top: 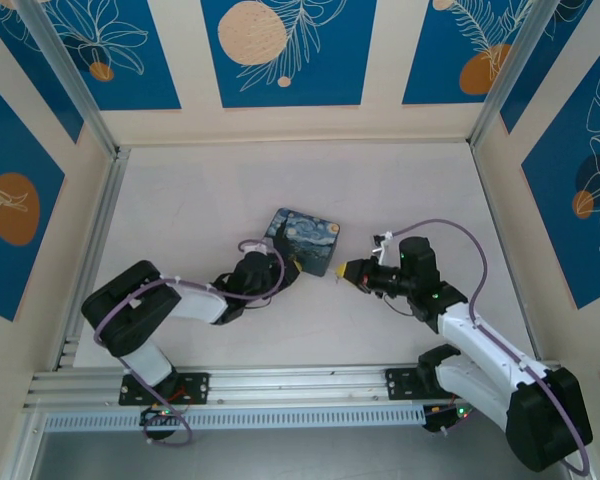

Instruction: Unlock the padlock with the key

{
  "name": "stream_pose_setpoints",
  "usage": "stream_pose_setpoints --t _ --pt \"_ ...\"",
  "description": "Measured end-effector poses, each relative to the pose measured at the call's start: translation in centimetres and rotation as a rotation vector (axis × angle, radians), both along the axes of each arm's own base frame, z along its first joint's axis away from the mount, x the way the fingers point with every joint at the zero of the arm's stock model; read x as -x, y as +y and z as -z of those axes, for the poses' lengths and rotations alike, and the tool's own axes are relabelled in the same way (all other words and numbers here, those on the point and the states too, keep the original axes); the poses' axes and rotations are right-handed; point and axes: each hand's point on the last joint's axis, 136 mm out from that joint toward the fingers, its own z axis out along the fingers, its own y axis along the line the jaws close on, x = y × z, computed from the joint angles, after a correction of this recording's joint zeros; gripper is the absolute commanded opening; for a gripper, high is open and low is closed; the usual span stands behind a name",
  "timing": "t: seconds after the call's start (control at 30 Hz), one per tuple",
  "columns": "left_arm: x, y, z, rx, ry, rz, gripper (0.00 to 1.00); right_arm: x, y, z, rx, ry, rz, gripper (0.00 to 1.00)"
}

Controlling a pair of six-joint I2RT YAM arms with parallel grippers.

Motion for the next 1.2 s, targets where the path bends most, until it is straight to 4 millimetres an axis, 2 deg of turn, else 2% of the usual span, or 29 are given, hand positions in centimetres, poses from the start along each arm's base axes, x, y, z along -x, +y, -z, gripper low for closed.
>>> stream_pose_setpoints --t 0.2,0.4,0.63,0.97,1.2 --pt "0.8 -2.4 -1.9 0.055 0.02 0.143 0.0 1.2 0.0 2.6 0.008 0.071 0.019 0.0" --pt "1.6 -3.4 -1.8 0.11 0.065 0.192 0.0 0.8 0.3 2.4 -0.011 0.067 0.053 0.0" --pt "1.1 -4.4 -1.7 0.214 0.116 0.172 0.0 0.2 -0.1 3.5 -0.028 0.109 0.125 0.0" --pt "1.0 -4.1 -2.4 0.313 0.151 0.119 0.0 -0.5 -1.3 5.6 -0.061 0.18 0.267 0.0" --pt "0.5 -3.9 -2.8 0.346 0.159 0.074 0.0 -1.2 -1.3 5.5 -0.092 0.206 0.326 0.0"
